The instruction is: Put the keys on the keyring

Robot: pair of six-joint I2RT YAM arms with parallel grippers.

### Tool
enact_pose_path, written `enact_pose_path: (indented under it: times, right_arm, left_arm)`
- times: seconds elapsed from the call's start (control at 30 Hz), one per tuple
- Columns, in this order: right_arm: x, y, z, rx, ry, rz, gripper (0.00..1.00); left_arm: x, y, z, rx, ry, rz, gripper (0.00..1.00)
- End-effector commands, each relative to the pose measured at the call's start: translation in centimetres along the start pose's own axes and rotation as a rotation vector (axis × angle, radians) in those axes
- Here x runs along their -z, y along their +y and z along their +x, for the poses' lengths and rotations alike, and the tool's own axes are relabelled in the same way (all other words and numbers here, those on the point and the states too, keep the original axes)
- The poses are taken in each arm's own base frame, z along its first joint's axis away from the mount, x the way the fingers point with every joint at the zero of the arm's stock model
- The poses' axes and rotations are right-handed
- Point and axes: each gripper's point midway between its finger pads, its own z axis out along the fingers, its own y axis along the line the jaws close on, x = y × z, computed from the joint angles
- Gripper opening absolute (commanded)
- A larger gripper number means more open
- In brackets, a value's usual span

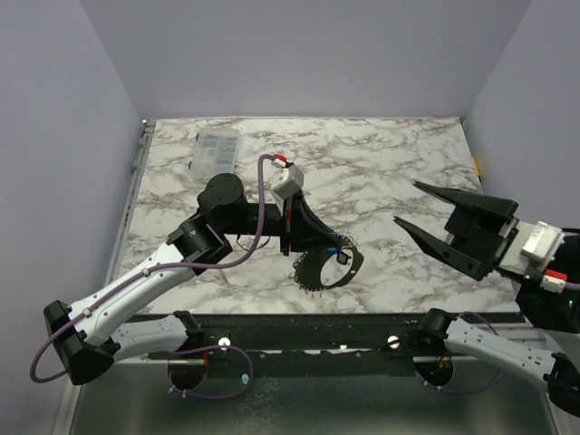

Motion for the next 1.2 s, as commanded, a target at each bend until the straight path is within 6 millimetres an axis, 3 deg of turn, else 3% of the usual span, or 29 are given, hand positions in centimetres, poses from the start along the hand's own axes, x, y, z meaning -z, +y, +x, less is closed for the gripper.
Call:
enact_pose_path:
  times: [0.0, 0.1, 0.3, 0.47, 0.67, 1.17]
  right_arm:
    - [2.2, 4.3, 11.0, 0.014, 0.508, -0.266, 0.6]
    - [2.7, 5.7, 13.2, -0.001, 0.62, -0.377, 0.6]
    - [4.1, 7.9, 16.5, -0.028, 0.757, -0.532, 0.59]
    - [4.1, 9.1, 16.8, -0.063, 0.746, -0.588, 0.51]
    - [3.8, 10.0, 16.9, -0.09, 0.732, -0.635, 0.49]
    - [4.2, 11.2, 19.2, -0.114, 0.777, -0.688, 0.46]
  left_arm:
    - [0.0, 1.9, 0.4, 0.014, 0.035, -0.078, 0.0]
    - [0.1, 3.0, 1.5, 0.045, 0.084, -0.116, 0.0]
    - [0.7, 3.2, 2.8, 0.063, 0.149, -0.134, 0.0]
    - [1.1, 3.0, 3.9, 0.074, 0.2, -0.125, 0.0]
    - [1.1, 3.2, 4.8, 0.085, 0.238, -0.12, 0.0]
    - [1.3, 2.6, 4.7, 0.08, 0.242, -0.098, 0.0]
